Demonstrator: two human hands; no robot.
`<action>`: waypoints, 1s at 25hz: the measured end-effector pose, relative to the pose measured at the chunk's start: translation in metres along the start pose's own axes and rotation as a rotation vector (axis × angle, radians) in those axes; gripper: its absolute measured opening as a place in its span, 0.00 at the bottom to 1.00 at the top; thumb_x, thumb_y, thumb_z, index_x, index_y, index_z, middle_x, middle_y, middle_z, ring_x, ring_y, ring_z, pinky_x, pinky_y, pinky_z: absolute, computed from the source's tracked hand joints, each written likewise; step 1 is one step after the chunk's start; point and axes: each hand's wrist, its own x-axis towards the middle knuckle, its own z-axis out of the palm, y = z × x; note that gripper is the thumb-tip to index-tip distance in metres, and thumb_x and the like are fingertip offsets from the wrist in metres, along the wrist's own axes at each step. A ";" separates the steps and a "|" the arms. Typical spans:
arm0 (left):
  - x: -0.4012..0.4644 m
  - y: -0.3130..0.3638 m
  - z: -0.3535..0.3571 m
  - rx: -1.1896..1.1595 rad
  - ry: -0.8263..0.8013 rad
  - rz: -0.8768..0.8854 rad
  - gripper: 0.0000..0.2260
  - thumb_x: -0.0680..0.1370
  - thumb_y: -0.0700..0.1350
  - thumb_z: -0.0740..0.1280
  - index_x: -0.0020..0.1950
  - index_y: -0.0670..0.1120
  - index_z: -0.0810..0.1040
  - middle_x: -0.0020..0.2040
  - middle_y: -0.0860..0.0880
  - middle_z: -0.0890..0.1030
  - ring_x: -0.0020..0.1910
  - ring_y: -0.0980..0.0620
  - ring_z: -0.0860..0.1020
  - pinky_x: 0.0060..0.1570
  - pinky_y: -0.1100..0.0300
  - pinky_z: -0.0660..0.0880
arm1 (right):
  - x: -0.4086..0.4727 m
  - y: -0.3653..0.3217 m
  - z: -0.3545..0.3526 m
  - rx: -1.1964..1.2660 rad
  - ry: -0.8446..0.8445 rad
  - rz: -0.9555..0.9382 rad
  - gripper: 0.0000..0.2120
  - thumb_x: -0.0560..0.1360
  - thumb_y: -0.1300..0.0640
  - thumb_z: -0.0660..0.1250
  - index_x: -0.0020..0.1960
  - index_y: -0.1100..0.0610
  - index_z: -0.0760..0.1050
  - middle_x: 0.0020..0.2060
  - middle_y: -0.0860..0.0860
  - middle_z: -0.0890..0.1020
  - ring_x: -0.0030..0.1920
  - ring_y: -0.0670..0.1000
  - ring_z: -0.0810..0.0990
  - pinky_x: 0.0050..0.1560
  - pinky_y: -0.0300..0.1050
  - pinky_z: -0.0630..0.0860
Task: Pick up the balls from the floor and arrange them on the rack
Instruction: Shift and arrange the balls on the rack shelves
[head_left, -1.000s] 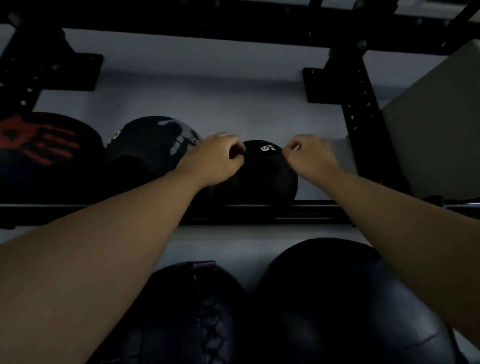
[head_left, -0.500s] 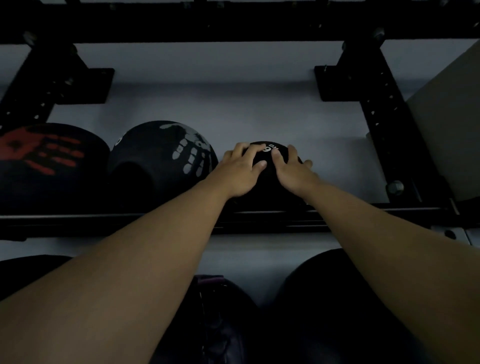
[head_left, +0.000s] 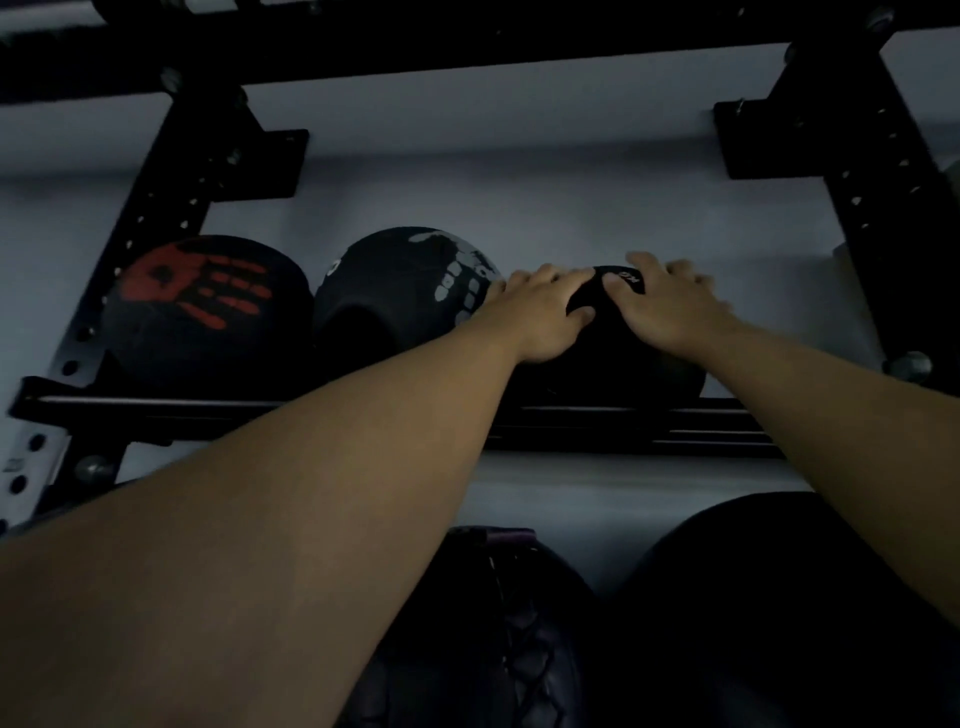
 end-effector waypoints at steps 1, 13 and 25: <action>-0.004 -0.008 -0.010 0.051 0.051 -0.020 0.27 0.87 0.58 0.54 0.87 0.56 0.56 0.87 0.47 0.60 0.85 0.38 0.58 0.83 0.40 0.51 | 0.000 -0.012 0.001 -0.007 0.019 -0.066 0.34 0.83 0.31 0.50 0.85 0.42 0.56 0.85 0.61 0.57 0.84 0.67 0.56 0.81 0.67 0.54; -0.055 -0.148 -0.053 -0.133 0.125 -0.433 0.30 0.86 0.65 0.49 0.88 0.60 0.48 0.89 0.45 0.48 0.85 0.30 0.53 0.80 0.31 0.57 | -0.010 -0.164 0.095 0.153 -0.100 -0.239 0.32 0.84 0.33 0.49 0.86 0.39 0.50 0.85 0.60 0.55 0.81 0.69 0.58 0.80 0.59 0.57; -0.051 -0.159 -0.028 -0.160 0.233 -0.324 0.31 0.86 0.65 0.45 0.88 0.58 0.45 0.89 0.41 0.45 0.84 0.27 0.49 0.80 0.29 0.50 | -0.016 -0.170 0.100 0.176 -0.058 -0.135 0.29 0.86 0.37 0.50 0.85 0.36 0.49 0.86 0.58 0.51 0.83 0.69 0.58 0.83 0.59 0.55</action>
